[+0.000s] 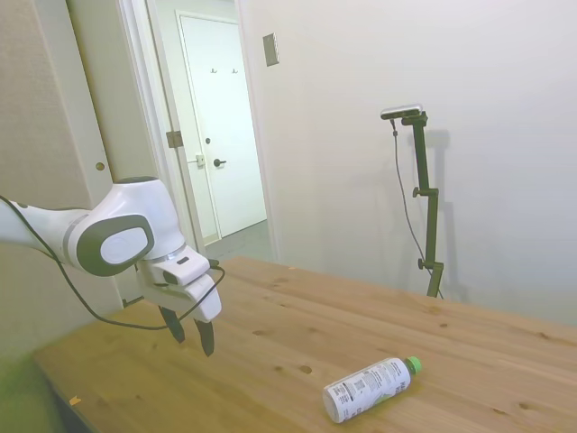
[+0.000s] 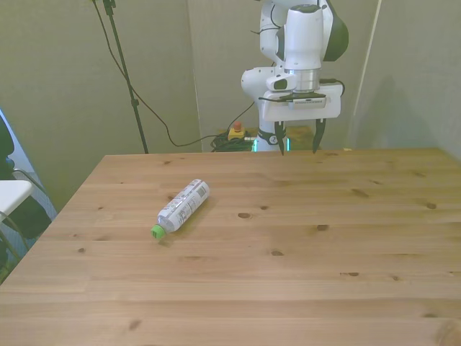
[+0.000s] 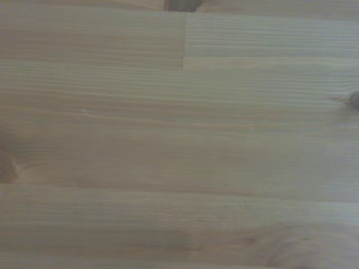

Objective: Stand the water bottle

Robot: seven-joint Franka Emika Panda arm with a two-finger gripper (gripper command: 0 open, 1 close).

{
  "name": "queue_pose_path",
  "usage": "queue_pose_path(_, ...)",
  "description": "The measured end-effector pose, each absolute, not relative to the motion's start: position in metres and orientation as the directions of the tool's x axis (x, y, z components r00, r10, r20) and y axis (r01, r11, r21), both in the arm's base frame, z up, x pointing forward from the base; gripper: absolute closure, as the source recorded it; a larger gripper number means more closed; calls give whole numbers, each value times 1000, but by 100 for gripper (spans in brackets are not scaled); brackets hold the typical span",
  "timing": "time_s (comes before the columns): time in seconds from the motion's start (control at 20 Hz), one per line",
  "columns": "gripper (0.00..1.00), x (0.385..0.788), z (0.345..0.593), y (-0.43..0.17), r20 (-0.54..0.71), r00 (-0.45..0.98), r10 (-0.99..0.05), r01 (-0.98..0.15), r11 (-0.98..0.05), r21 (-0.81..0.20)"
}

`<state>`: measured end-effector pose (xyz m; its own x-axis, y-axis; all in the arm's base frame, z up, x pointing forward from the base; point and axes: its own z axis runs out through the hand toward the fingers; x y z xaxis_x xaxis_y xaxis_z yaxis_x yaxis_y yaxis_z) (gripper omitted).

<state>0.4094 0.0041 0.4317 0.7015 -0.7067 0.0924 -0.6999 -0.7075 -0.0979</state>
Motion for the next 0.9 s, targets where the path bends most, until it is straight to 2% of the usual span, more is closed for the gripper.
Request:
queue_pose_path(0.25, 0, 411, 432, -5, 106, 680, -725, -721, -688, -83)
queue_pose_path(0.45, 0, 425, 445, -46, 147, 624, -768, -767, -637, -76)
queue_pose_path(0.75, 0, 475, 471, -129, 179, 509, -842, -840, -531, -110)
queue_pose_path(0.85, 0, 490, 473, -159, 177, 470, -865, -863, -492, -116)
queue_pose_path(0.9, 0, 510, 464, -180, 160, 454, -876, -876, -472, -98)
